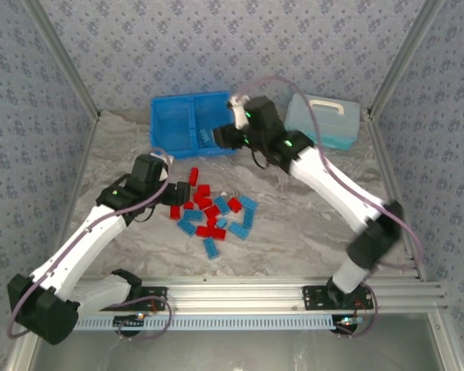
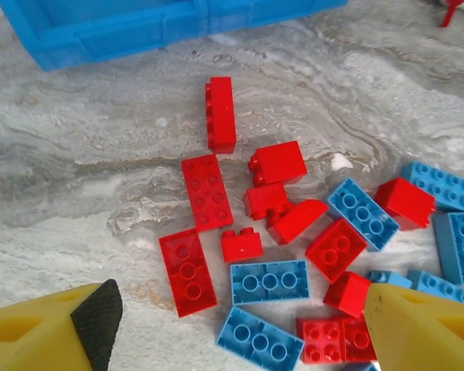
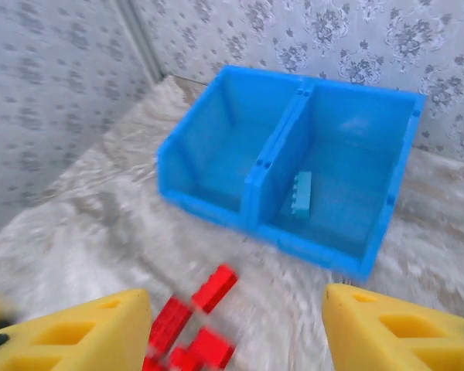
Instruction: Sort the legos into containers by color
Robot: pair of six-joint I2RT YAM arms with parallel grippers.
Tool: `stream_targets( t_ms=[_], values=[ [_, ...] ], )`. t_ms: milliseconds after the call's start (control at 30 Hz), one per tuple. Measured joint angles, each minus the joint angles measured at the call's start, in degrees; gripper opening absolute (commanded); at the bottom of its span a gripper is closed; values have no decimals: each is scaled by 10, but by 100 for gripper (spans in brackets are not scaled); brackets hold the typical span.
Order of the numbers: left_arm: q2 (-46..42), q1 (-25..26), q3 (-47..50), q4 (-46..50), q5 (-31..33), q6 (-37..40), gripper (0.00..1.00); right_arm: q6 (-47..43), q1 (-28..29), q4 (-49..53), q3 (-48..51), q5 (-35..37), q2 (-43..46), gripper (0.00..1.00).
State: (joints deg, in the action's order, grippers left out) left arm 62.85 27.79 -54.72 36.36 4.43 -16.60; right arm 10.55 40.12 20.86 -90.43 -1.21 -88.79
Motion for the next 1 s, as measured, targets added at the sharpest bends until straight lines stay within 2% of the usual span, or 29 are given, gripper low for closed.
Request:
stream_targets(
  t_ms=[33, 67, 133, 267, 400, 567, 733, 833, 933, 1000],
  values=[
    [26, 0, -2, -5, 1, -10, 81, 2, 6, -23, 59, -1, 66, 97],
    [52, 0, -5, -8, 2, -16, 80, 2, 13, -41, 114, -2, 127, 100],
    [99, 0, -18, -14, 2, -24, 78, 4, 23, -69, 202, -5, 218, 100],
    [199, 0, -76, -26, 10, -34, 73, 22, 26, -83, 316, -5, 325, 100],
    [300, -3, -143, -49, 28, -33, 65, 50, 26, -66, 391, 5, 371, 100],
    [391, -28, -180, -74, 25, -28, 54, 80, 26, -17, 410, 22, 417, 100],
    [450, -48, -188, -94, 1, -20, 46, 106, 26, 8, 411, 32, 432, 100],
    [455, -48, -197, -111, -10, -18, 42, 119, 26, 13, 420, 34, 432, 100],
    [466, -48, -197, -120, -18, -16, 30, 129, 26, 19, 428, 34, 430, 100],
    [476, -48, -197, -124, -20, -14, 27, 132, 26, 21, 428, 36, 427, 100]
  ],
)
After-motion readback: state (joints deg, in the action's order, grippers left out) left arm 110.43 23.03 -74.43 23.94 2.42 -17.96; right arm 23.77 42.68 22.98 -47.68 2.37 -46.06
